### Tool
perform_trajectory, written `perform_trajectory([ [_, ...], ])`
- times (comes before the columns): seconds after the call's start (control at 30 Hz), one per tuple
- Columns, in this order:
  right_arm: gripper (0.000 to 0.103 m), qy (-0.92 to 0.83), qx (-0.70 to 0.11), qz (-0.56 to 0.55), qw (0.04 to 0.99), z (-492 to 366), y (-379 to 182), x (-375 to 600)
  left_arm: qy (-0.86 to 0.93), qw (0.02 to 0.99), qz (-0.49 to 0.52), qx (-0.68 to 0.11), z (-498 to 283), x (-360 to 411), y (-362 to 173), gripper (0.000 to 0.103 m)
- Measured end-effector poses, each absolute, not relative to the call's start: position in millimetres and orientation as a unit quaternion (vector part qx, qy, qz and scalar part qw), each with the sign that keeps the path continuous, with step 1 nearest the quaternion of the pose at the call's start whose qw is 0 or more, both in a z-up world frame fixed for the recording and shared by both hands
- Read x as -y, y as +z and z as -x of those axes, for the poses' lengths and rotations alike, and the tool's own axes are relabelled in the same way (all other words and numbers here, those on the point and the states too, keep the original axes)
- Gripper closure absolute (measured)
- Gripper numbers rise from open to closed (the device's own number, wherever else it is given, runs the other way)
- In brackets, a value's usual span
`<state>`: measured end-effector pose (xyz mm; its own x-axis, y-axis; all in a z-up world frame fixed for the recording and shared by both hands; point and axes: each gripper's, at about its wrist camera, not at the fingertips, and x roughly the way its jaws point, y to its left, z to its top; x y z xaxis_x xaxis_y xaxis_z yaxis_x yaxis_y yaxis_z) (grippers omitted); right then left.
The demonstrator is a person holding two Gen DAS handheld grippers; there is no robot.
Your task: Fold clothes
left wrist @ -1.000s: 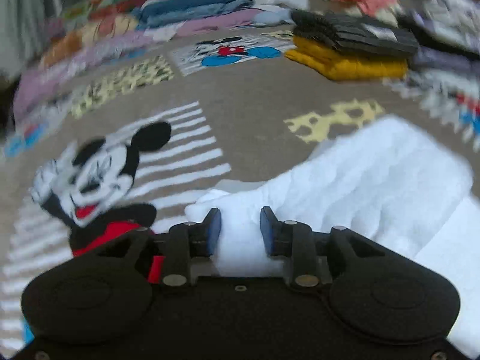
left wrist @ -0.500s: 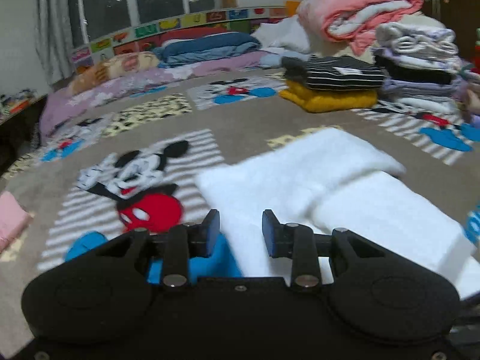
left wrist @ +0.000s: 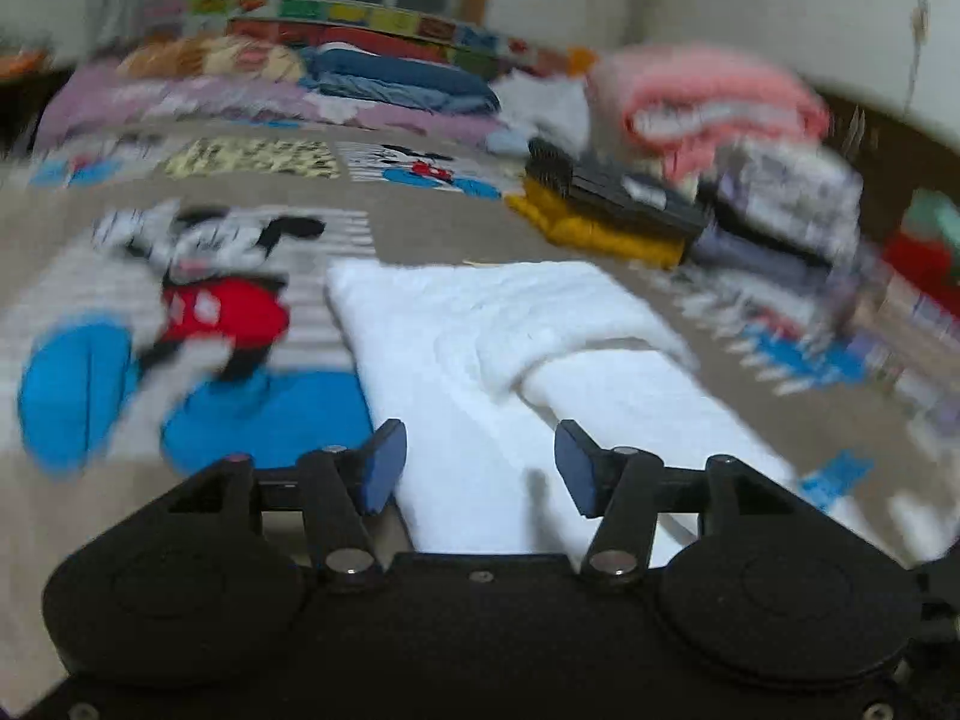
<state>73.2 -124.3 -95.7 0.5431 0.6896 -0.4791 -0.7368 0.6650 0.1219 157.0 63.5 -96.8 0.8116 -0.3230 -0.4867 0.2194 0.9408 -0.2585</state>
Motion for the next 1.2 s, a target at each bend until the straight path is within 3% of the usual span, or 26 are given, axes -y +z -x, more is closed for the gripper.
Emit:
perform_trajectory([
  [0.13, 0.065, 0.362, -0.261, -0.049, 0.893, -70, -84, 178, -0.172, 0.954, 0.069, -0.238, -148, -61, -80, 0.049],
  [0.37, 0.053, 0.189, -0.292, -0.338, 0.875, -155, -104, 277, -0.163, 0.929, 0.193, -0.271, -159, -115, -87, 0.049],
  [0.47, 0.048, 0.169, -0.311, -0.391, 0.850, -199, -118, 285, -0.189, 0.937, 0.131, -0.263, -141, -121, -75, 0.050],
  [0.6, 0.046, 0.158, -0.319, -0.441, 0.824, -240, -137, 289, -0.250, 0.927, 0.061, -0.272, -131, -106, -75, 0.055],
  [0.77, 0.045, 0.162, -0.312, -0.466, 0.812, -270, -143, 288, -0.308, 0.892, -0.114, -0.312, -119, -41, -104, 0.057],
  [1.03, 0.046, 0.178, -0.301, -0.489, 0.799, -292, -150, 292, -0.307, 0.892, -0.094, -0.318, -118, -36, -109, 0.057],
  [1.13, 0.061, 0.167, -0.315, -0.458, 0.814, -299, -146, 283, -0.308, 0.892, -0.089, -0.317, -115, -39, -108, 0.057],
  [1.2, 0.085, 0.160, -0.324, -0.438, 0.823, -303, -145, 277, -0.309, 0.892, -0.083, -0.318, -118, -43, -107, 0.057],
])
